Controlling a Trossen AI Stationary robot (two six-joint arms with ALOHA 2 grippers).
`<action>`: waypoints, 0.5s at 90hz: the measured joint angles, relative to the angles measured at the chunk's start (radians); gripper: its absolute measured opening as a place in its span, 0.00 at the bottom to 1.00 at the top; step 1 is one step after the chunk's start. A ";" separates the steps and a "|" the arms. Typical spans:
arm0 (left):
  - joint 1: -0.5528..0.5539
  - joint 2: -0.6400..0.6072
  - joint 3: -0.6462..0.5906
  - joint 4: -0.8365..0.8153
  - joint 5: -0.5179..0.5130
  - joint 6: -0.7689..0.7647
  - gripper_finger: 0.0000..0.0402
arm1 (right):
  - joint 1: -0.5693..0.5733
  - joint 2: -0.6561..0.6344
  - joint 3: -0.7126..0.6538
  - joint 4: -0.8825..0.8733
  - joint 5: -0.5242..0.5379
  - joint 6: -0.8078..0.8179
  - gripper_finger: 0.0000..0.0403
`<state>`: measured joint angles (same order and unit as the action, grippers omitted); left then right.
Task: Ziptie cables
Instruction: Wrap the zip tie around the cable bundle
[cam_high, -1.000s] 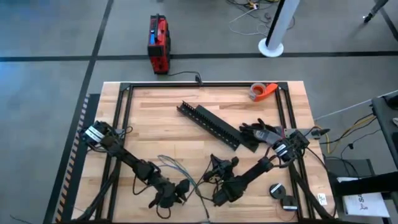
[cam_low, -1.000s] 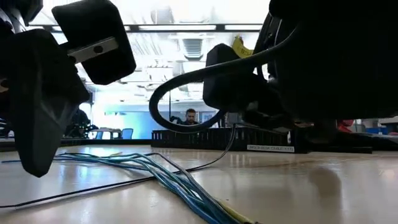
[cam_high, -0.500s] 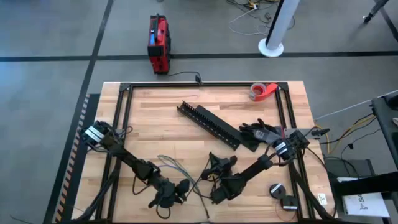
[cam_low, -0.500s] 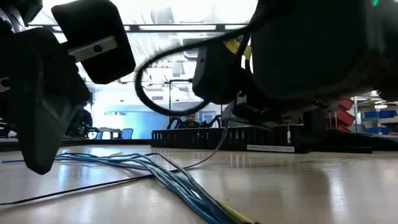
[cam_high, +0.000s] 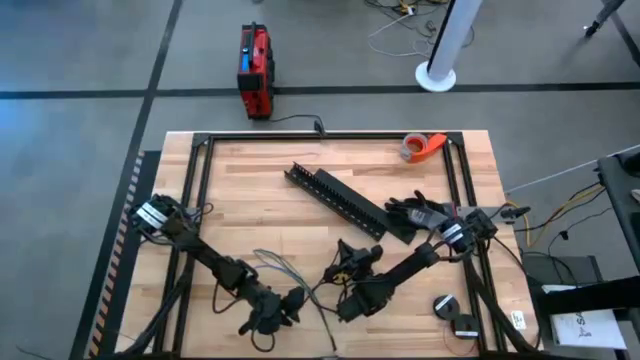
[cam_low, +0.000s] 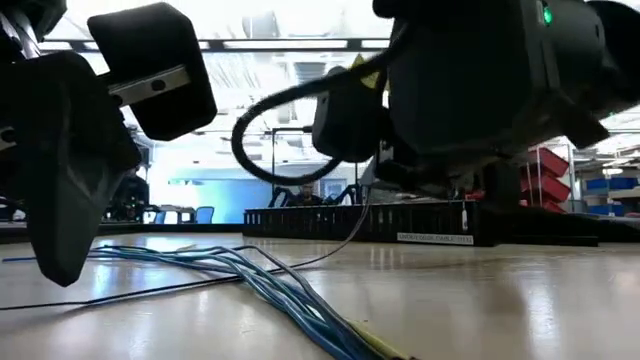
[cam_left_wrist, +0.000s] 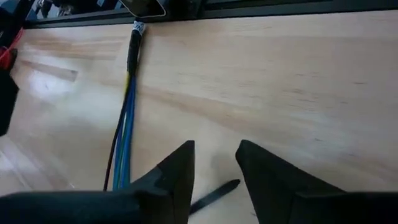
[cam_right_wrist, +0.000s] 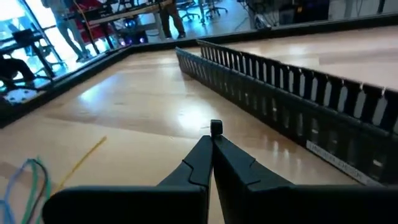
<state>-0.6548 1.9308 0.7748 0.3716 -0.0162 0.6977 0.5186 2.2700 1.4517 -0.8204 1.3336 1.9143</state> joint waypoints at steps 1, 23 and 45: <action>0.000 0.000 0.000 0.000 0.000 0.000 0.30 | 0.000 0.000 0.000 0.000 -0.001 -0.002 0.00; 0.001 0.000 0.000 0.004 -0.006 0.016 0.31 | 0.001 0.007 0.000 0.146 -0.009 -0.134 0.00; 0.007 0.000 0.000 0.002 -0.016 0.022 0.28 | 0.000 0.024 0.000 0.325 -0.035 -0.334 0.00</action>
<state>-0.6476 1.9308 0.7746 0.3740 -0.0322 0.7200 0.5182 2.2940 1.4517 -0.4958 1.2985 1.5804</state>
